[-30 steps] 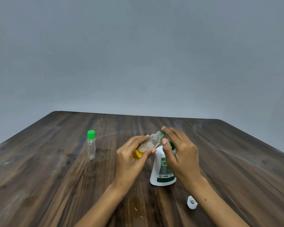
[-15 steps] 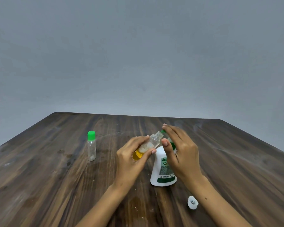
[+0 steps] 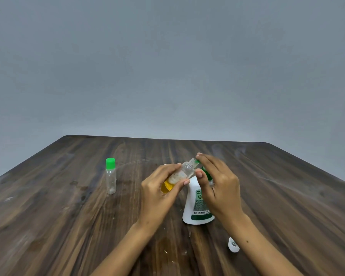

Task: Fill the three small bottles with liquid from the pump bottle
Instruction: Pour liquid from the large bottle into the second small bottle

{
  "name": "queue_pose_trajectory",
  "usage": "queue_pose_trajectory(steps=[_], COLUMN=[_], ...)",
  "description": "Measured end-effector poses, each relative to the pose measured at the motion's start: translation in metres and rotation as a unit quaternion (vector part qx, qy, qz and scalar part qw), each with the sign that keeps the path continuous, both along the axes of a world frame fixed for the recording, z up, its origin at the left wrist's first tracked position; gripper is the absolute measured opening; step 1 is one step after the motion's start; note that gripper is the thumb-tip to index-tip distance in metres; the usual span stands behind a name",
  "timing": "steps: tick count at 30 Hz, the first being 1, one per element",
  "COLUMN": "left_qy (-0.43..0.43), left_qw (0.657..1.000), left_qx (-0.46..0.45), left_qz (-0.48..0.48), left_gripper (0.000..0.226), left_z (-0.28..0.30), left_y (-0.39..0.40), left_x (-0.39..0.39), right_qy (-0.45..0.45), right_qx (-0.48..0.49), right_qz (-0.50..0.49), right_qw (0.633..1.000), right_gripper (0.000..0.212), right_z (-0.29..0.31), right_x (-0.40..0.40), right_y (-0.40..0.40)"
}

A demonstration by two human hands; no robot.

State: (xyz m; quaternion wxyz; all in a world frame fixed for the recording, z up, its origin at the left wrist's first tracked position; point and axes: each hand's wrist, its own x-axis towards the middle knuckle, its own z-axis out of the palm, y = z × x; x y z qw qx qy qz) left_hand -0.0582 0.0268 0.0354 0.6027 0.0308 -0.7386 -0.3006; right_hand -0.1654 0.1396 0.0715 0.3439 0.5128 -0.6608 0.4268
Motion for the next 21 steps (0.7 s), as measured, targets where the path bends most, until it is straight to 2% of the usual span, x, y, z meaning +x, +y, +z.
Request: queue_pose_trajectory(steps=[21], left_qy=[0.011], left_qw=[1.0], left_qx=[0.0], left_qz=[0.0], left_gripper=[0.036], left_z=[-0.001], left_y=[-0.001], left_x=[-0.001], right_qy=[0.018], right_qx=[-0.009], right_qz=[-0.014], right_qw=[1.0], right_gripper=[0.069], right_z=[0.004], right_x=[0.0], right_y=[-0.002])
